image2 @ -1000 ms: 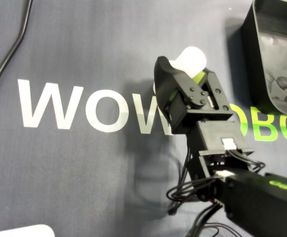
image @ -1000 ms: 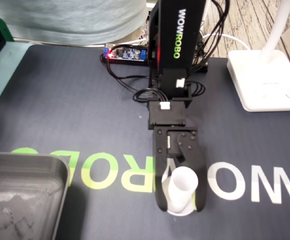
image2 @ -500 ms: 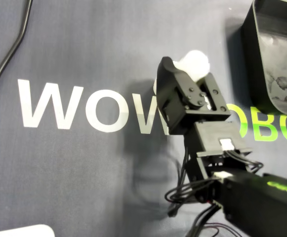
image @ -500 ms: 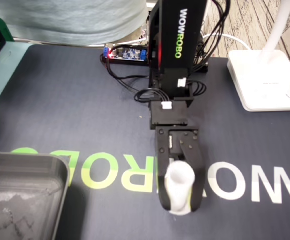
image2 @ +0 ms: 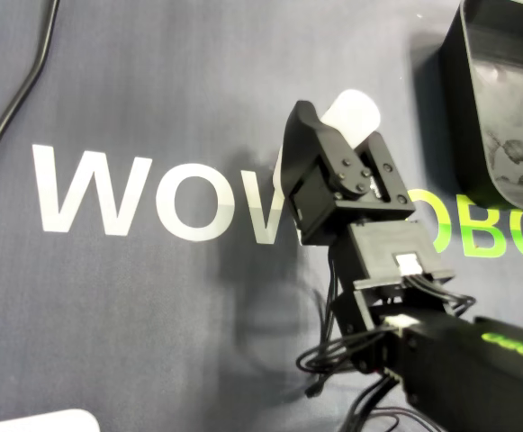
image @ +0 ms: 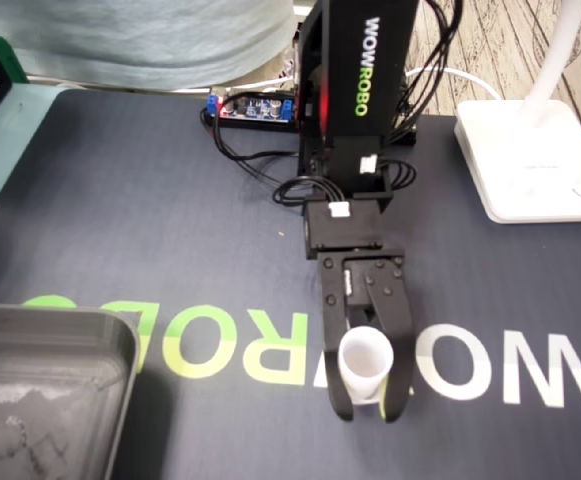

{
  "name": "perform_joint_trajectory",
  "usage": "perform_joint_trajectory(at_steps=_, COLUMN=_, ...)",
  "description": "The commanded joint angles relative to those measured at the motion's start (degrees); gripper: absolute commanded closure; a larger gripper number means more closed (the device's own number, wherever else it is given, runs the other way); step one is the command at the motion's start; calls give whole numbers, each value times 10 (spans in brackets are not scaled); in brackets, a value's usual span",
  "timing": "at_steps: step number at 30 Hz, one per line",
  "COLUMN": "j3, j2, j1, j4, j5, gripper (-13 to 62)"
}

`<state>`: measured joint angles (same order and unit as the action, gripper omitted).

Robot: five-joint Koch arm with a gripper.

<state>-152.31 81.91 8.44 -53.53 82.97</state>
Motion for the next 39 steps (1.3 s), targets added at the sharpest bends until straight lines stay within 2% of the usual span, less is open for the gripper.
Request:
perform_joint_trajectory(at_steps=1, j3=10, j2=25, j1=-1, j4=-33, j5=-5, gripper=466)
perform_joint_trajectory(at_steps=12, j3=50, j2=102, j1=-26, j4=21, j5=-9, gripper=466)
perform_joint_trajectory(at_steps=21, j3=214, j2=176, j1=-70, j4=171, j5=-104, gripper=466)
perform_joint_trajectory(at_steps=31, j3=415, j2=151, j1=-213, j4=279, j5=-249, gripper=466)
perform_joint_trajectory(at_steps=39, j3=554, j2=76, j1=-336, j4=390, j5=-451, gripper=466)
